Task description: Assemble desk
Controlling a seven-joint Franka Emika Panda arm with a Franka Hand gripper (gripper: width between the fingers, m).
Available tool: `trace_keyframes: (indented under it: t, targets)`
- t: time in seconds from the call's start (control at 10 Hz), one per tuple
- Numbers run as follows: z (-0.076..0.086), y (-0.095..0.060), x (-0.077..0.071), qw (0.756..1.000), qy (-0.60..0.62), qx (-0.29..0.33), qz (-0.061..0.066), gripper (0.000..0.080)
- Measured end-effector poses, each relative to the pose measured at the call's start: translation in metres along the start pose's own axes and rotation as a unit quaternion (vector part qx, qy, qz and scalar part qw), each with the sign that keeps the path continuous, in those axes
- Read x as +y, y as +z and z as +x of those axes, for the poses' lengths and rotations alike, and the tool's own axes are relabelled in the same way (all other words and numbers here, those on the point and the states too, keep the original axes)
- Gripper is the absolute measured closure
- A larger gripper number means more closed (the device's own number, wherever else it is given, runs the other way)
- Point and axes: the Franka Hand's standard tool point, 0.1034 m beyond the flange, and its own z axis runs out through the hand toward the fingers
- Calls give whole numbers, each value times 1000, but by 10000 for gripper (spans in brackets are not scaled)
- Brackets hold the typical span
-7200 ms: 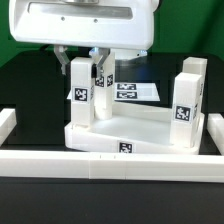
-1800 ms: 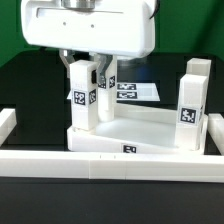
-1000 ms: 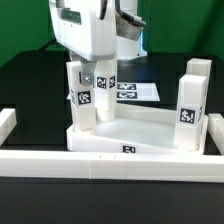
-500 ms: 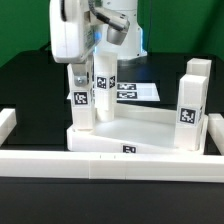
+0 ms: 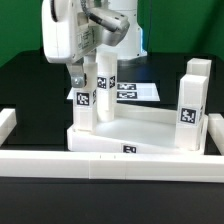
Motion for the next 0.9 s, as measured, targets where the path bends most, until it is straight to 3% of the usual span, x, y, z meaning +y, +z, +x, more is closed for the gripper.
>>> trace_keyframes:
  t: [0.1, 0.2, 0.3, 0.7, 0.9]
  targets:
    - [-1, 1, 1, 1000, -7, 0, -6, 235]
    - [-2, 1, 1, 1000, -29, 0, -8, 235]
    - [-2, 1, 1, 995, -95, 2, -9, 167]
    - [-1, 1, 1, 975, -224, 1, -9, 150]
    - [-1, 1, 1, 952, -306, 3, -11, 150]
